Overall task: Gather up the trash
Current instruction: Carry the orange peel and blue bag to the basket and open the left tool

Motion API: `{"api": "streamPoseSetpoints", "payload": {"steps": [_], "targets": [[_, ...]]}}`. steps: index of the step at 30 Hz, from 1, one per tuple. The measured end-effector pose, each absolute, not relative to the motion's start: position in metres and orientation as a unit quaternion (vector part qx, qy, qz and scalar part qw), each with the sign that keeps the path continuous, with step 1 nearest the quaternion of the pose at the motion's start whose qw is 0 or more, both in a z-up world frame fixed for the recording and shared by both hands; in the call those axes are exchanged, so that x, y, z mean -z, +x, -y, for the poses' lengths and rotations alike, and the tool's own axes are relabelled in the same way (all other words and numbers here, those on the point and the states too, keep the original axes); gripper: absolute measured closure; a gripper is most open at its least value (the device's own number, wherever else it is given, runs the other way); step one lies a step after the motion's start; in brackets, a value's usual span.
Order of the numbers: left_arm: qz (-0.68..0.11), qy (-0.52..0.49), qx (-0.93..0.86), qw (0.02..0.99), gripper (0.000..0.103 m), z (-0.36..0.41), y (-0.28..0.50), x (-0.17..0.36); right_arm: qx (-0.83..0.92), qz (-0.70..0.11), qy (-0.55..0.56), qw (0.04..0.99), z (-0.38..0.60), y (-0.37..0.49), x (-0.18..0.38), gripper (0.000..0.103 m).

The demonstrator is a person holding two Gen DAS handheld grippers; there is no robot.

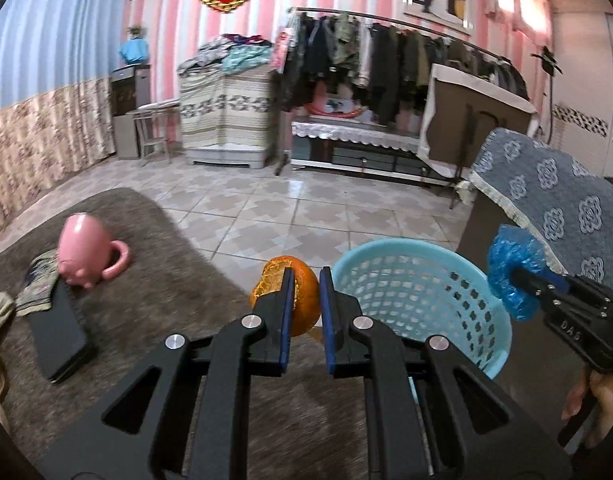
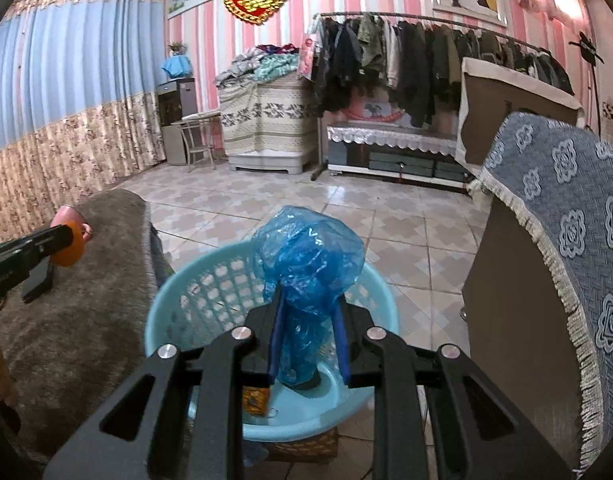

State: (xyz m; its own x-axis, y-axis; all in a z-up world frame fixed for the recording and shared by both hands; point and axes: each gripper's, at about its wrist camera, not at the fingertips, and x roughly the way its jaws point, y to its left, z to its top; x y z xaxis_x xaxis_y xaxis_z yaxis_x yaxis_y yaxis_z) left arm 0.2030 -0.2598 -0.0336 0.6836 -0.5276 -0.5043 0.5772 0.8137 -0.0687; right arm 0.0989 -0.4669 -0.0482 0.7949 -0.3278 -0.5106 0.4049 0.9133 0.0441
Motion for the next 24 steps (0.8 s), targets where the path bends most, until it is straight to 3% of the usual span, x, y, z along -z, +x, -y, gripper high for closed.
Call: {"api": "streamPoseSetpoints", "payload": {"steps": [19, 24], "targets": [[-0.265, 0.101, 0.371, 0.884, 0.091, 0.355, 0.222, 0.063, 0.225, -0.272, 0.104, 0.930, 0.505, 0.098, 0.077, 0.081], [-0.284, 0.098, 0.376, 0.877, 0.085, 0.369, 0.238, 0.068, 0.228, -0.274, 0.108, 0.928, 0.509, 0.101, 0.079, 0.081]]}}
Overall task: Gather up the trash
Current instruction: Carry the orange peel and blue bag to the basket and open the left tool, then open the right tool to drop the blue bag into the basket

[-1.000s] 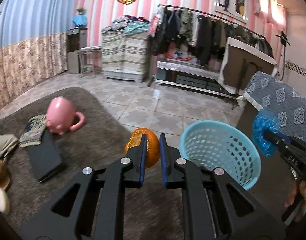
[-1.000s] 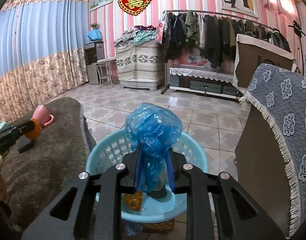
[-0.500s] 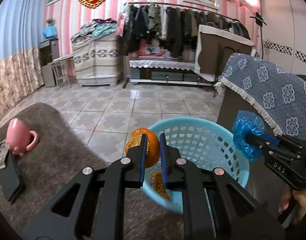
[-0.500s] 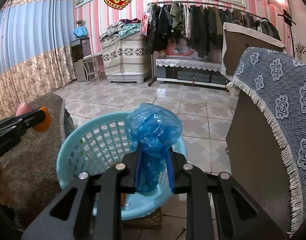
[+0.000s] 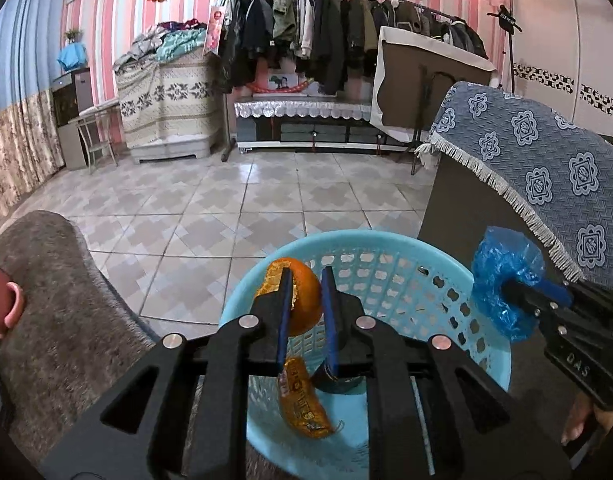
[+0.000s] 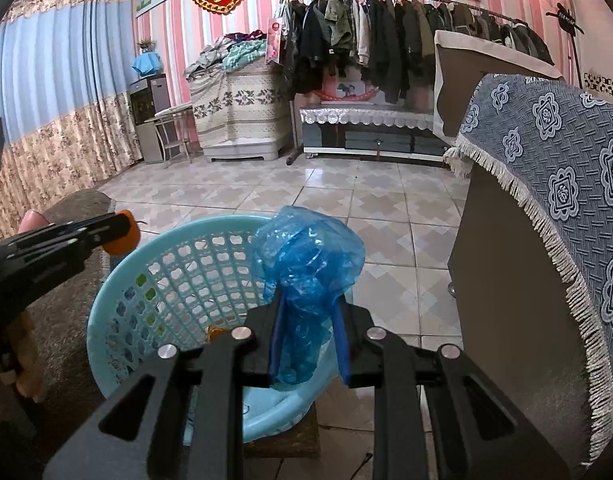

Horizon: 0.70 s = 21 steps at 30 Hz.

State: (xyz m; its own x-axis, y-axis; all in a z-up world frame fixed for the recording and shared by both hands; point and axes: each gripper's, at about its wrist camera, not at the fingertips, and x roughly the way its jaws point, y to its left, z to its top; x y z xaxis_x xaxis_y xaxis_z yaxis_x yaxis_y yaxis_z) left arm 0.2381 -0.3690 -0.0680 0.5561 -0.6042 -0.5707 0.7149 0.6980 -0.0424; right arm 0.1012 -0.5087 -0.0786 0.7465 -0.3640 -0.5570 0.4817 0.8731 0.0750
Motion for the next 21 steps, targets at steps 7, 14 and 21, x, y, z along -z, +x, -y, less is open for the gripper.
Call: {"api": "streamPoseSetpoints", "payload": {"steps": [7, 14, 21], "targets": [[-0.275, 0.090, 0.344, 0.893, 0.035, 0.356, 0.249, 0.068, 0.227, -0.277, 0.111, 0.927, 0.509, 0.107, 0.081, 0.081], [-0.265, 0.080, 0.293, 0.915, 0.012, 0.319, 0.263, 0.058, 0.221, -0.279, 0.108, 0.928, 0.500, 0.117, 0.083, 0.081], [-0.246, 0.076, 0.257, 0.931, 0.006, 0.290, 0.262, 0.046, 0.214, -0.280, 0.102, 0.930, 0.486, 0.140, 0.084, 0.081]]}}
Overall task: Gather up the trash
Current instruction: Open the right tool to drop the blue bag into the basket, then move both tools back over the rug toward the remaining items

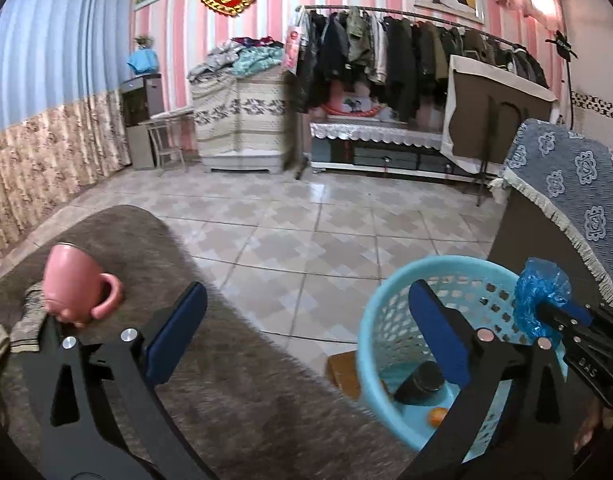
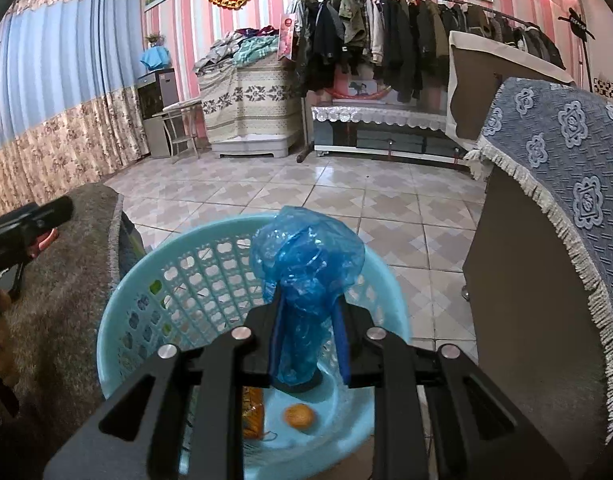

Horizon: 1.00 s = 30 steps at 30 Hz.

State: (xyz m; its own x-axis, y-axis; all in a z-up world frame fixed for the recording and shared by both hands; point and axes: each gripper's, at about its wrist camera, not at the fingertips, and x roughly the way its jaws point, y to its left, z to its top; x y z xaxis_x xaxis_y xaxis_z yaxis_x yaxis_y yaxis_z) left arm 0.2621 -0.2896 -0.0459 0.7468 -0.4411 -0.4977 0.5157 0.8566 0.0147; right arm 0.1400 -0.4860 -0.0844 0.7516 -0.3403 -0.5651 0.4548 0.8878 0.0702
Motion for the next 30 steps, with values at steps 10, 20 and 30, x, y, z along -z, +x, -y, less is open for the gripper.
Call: {"api": "streamPoseSetpoints", "payload": {"steps": [10, 20, 30], "targets": [[-0.249, 0.057, 0.236, 0.938, 0.006, 0.249, 0.257, 0.042, 0.227, -0.301, 0.102, 0.920, 0.479, 0.171, 0.103, 0.043], [-0.246, 0.040, 0.219, 0.943, 0.006, 0.215, 0.251, 0.037, 0.230, -0.296, 0.091, 0.923, 0.465, 0.169, 0.090, 0.008], [-0.241, 0.024, 0.192, 0.951, 0.006, 0.170, 0.239, 0.025, 0.233, -0.283, 0.084, 0.927, 0.444, 0.159, 0.069, 0.005]]}}
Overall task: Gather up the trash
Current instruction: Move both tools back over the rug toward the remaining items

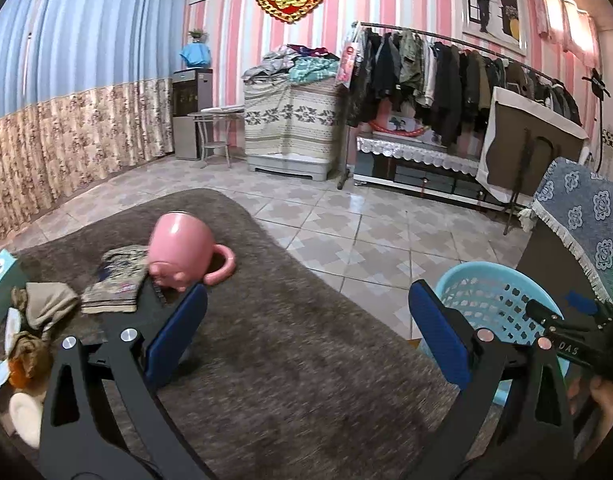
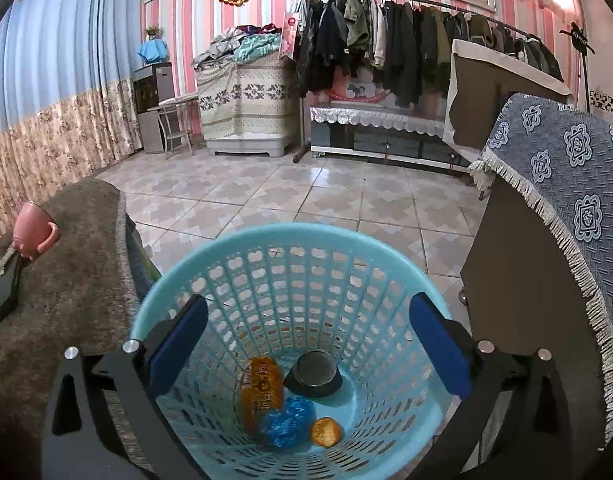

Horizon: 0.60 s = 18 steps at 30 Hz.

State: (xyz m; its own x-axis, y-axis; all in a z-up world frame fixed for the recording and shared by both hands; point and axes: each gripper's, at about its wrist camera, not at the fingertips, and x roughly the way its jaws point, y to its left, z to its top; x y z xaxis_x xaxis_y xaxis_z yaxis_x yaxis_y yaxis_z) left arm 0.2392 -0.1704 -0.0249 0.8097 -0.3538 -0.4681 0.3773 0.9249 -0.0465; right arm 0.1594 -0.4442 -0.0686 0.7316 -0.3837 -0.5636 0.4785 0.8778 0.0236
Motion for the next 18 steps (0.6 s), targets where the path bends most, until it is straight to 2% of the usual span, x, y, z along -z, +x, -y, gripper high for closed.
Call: {"api": "streamPoseSetpoints", "payload": {"steps": [11, 18], "targets": [[-0.234, 0.023, 0.131, 0.963, 0.006, 0.091, 0.218, 0.014, 0.195, -0.252, 0.070, 0.945, 0.388, 0.159, 0.038, 0.005], [-0.237, 0.022, 0.076, 0.968, 0.006, 0.023, 0.207, 0.018, 0.144, -0.250, 0.062, 0.956, 0.334, 0.170, 0.039, 0.005]]}}
